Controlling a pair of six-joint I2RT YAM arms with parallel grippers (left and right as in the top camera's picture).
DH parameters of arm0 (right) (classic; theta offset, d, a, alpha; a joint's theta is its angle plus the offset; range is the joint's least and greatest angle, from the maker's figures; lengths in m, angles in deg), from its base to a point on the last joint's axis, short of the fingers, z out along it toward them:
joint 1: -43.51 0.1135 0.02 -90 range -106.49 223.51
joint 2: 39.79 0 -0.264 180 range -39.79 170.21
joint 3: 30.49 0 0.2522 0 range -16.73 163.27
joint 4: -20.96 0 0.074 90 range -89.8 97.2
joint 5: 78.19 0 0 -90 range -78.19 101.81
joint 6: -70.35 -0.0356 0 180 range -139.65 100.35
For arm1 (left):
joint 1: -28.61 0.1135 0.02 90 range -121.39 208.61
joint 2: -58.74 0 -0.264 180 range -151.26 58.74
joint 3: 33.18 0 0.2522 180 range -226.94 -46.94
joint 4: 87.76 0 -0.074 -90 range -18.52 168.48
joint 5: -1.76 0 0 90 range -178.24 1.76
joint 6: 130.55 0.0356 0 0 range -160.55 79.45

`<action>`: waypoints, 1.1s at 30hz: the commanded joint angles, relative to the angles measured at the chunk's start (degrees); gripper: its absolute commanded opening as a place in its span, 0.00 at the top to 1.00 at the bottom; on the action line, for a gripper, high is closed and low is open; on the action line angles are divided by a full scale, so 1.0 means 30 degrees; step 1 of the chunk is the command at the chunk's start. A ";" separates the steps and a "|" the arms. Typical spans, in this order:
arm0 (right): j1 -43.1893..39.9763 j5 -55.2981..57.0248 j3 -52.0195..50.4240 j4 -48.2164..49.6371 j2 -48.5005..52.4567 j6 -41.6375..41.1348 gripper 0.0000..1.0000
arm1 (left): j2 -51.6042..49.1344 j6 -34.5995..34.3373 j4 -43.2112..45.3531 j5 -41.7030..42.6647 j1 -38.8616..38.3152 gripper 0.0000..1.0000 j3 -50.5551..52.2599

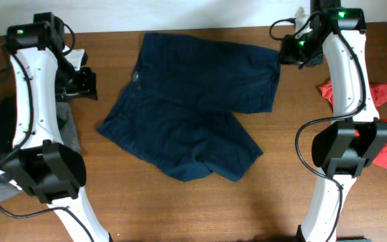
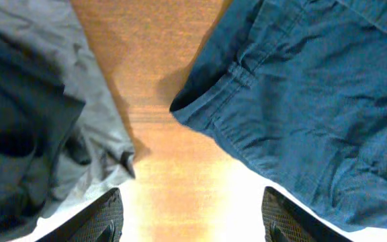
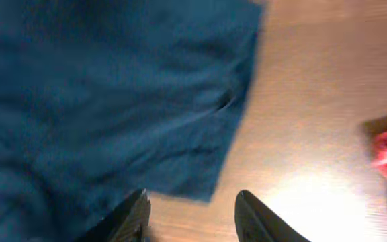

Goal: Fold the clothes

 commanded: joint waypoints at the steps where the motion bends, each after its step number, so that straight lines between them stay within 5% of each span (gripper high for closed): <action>1: 0.0219 -0.2149 0.0583 -0.0787 -0.2018 0.0772 0.54 | 0.1188 -0.0015 -0.0503 -0.0240 0.0590 0.35 -0.1290; 7: 0.0299 -0.2550 0.0583 -0.3279 -0.5428 0.0721 0.51 | 0.4240 0.0350 -0.0372 0.0940 0.1056 0.35 -0.1435; 15: 0.1588 -0.2397 -0.0634 -0.6426 -0.6900 -0.0131 0.25 | 0.5610 -0.0284 -0.0131 0.0998 0.0991 0.34 -0.0823; 26: 0.3293 -0.1479 -0.8459 -0.4794 -0.6805 -0.1275 0.30 | 0.5610 0.0000 0.3519 0.2892 0.0867 0.39 0.6987; 33: 0.5741 0.0627 -1.1446 -0.4095 -1.0805 -0.1843 0.32 | 0.5843 0.0437 0.3424 0.3825 0.0867 0.40 0.7919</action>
